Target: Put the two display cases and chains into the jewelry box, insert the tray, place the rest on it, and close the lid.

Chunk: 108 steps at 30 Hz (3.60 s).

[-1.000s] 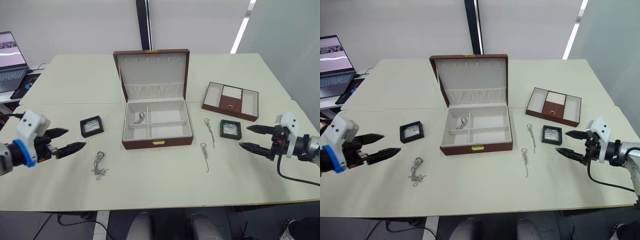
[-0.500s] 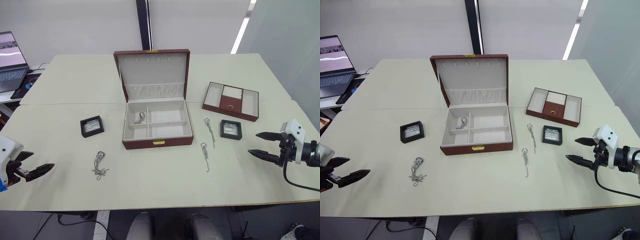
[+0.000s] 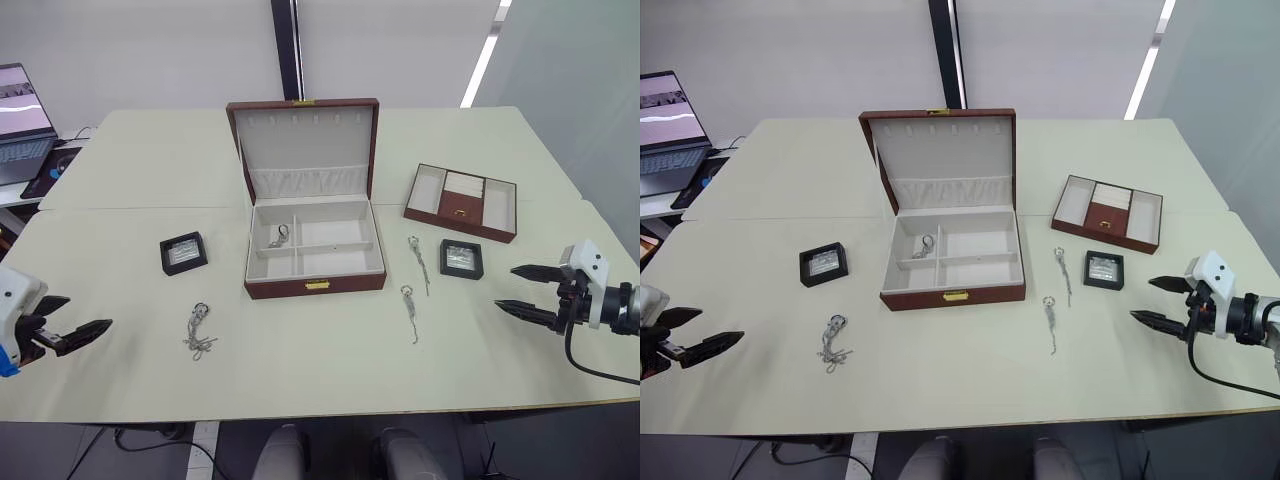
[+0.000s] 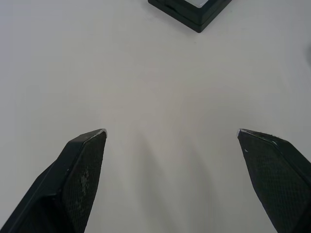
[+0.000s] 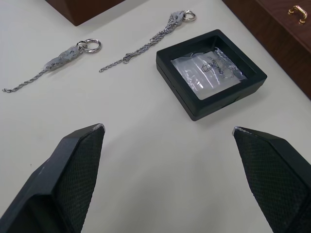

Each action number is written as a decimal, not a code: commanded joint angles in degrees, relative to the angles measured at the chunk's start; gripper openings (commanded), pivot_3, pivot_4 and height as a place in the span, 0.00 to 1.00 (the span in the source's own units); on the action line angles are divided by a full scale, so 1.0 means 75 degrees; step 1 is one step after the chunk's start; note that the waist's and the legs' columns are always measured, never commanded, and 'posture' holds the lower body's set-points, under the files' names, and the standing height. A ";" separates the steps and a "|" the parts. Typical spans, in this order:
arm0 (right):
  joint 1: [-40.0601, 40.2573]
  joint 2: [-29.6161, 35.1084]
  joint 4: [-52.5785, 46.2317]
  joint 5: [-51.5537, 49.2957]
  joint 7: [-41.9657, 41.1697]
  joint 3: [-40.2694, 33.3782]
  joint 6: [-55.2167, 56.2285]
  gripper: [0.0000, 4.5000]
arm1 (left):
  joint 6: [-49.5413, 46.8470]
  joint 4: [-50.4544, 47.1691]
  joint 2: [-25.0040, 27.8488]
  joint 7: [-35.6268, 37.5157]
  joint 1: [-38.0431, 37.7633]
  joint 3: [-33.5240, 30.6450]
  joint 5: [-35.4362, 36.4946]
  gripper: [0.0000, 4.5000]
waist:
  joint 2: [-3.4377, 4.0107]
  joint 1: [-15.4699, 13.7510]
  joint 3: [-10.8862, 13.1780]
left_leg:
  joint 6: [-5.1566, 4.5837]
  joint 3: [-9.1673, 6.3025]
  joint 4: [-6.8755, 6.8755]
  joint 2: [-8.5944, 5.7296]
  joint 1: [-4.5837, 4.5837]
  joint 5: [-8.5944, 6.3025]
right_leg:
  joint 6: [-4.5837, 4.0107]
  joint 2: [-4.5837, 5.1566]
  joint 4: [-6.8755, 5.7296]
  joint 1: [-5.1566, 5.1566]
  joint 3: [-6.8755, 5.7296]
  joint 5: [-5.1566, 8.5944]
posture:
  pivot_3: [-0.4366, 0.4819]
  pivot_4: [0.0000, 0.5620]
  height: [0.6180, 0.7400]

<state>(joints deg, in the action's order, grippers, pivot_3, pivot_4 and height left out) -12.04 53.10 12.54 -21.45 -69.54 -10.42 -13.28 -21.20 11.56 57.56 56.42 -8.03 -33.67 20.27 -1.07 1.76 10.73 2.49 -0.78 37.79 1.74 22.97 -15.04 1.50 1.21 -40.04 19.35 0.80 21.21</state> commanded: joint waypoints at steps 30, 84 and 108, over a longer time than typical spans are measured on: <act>-0.0510 -0.2252 -0.3853 -0.0557 0.0411 0.2400 -0.0308 1.00 | 0.1012 -0.4827 -0.5649 -0.4927 -0.1279 0.1691 -0.0756 0.99 | -0.0025 -0.0032 -0.0016 | 0.0001 -0.0019 0.0017 -0.0005 -0.0012 0.0001 | 0.0003 -0.0008 0.0001 -0.0027 -0.0010 -0.0023 | 0.48 0.27 1.00; -0.0962 -0.2199 -0.3761 -0.1115 0.0640 0.1913 -0.0772 1.00 | -0.0252 -0.5434 -0.5443 -0.5524 0.0175 0.1991 0.0679 0.06 | -0.0018 -0.0034 -0.0019 | 0.0002 -0.0023 0.0019 -0.0006 -0.0011 0.0001 | 0.0004 -0.0008 0.0003 -0.0031 -0.0016 -0.0024 | 0.48 0.27 1.00; -0.0847 -0.2332 -0.3911 -0.1314 0.1473 0.1290 -0.0907 1.00 | -0.1976 -0.5513 -0.4453 -0.5213 0.3526 0.2682 0.1515 0.06 | -0.0019 -0.0038 -0.0019 | 0.0005 -0.0015 0.0020 -0.0005 -0.0005 0.0003 | 0.0005 -0.0012 0.0011 -0.0026 -0.0005 -0.0024 | 0.48 0.27 1.00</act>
<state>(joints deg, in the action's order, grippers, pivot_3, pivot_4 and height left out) -18.60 35.49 -14.53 -30.34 -58.64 1.13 -20.60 -36.18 -28.85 23.53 16.98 17.79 -13.63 31.14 -1.22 1.47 10.59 2.53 -0.89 37.94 1.70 22.94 -15.01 1.54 1.13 -39.96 19.15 0.77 21.03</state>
